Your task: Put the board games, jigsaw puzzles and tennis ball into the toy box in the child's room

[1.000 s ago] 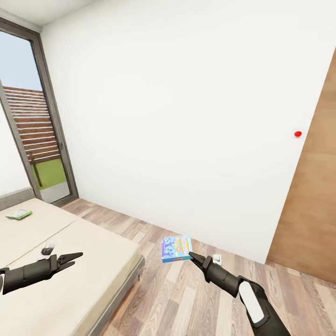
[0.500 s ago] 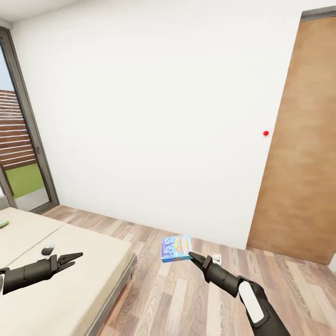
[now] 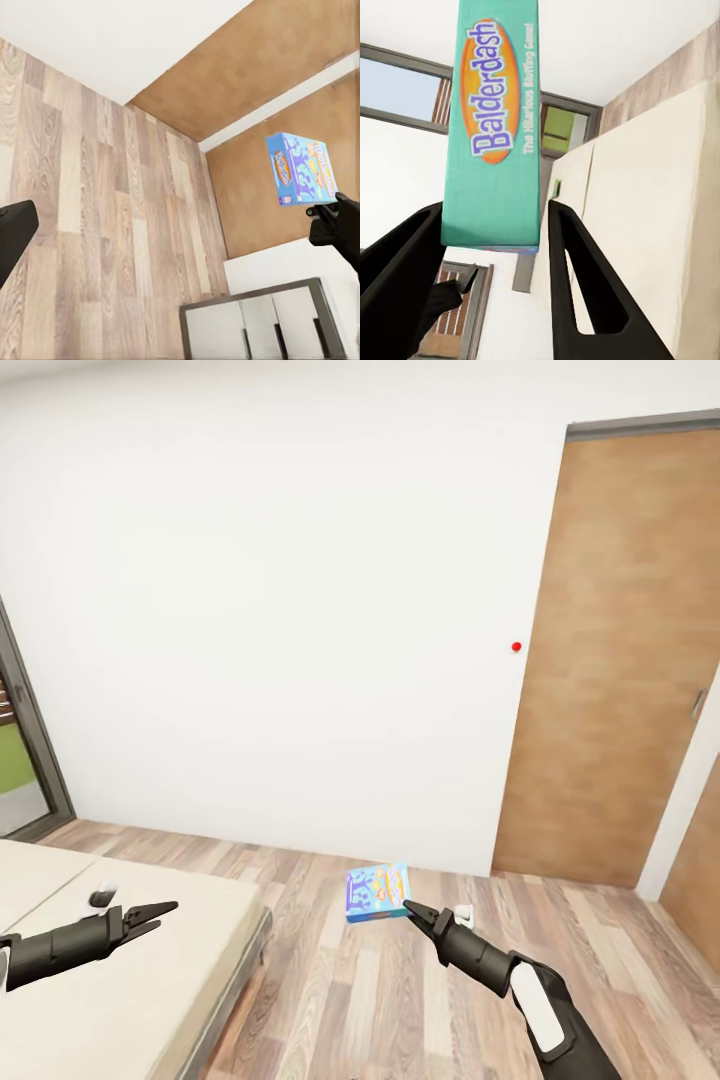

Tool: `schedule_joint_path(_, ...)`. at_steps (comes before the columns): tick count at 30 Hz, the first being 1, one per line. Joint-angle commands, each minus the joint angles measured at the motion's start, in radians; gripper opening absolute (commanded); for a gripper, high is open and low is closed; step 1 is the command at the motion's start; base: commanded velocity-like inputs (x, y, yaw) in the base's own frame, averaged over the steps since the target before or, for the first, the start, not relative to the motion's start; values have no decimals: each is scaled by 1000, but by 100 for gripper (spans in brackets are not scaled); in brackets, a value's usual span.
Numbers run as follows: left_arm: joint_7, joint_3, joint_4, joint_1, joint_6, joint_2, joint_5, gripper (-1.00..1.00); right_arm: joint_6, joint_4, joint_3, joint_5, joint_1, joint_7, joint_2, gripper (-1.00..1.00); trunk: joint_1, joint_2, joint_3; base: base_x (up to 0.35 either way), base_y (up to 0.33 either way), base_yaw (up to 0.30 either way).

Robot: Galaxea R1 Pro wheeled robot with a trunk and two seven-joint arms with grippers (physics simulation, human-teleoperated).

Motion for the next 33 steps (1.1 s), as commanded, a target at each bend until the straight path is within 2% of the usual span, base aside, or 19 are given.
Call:
schedule_joint_path(1,-5,2,0,0,10,0,-2,100,7,0,-4,-3,0,3,1,-100,0,-1,1,-113,169,-263)
schedule_joint_path(17,-5,2,0,0,7,-2,-4,100,7,1,-5,-2,-1,3,2,-100,0,-1,15,-81,163,-263)
schedule_joint_path(33,-5,0,0,0,7,-2,-2,100,7,2,-5,-3,-1,3,2,-100,0,-1,29,-1,46,-263)
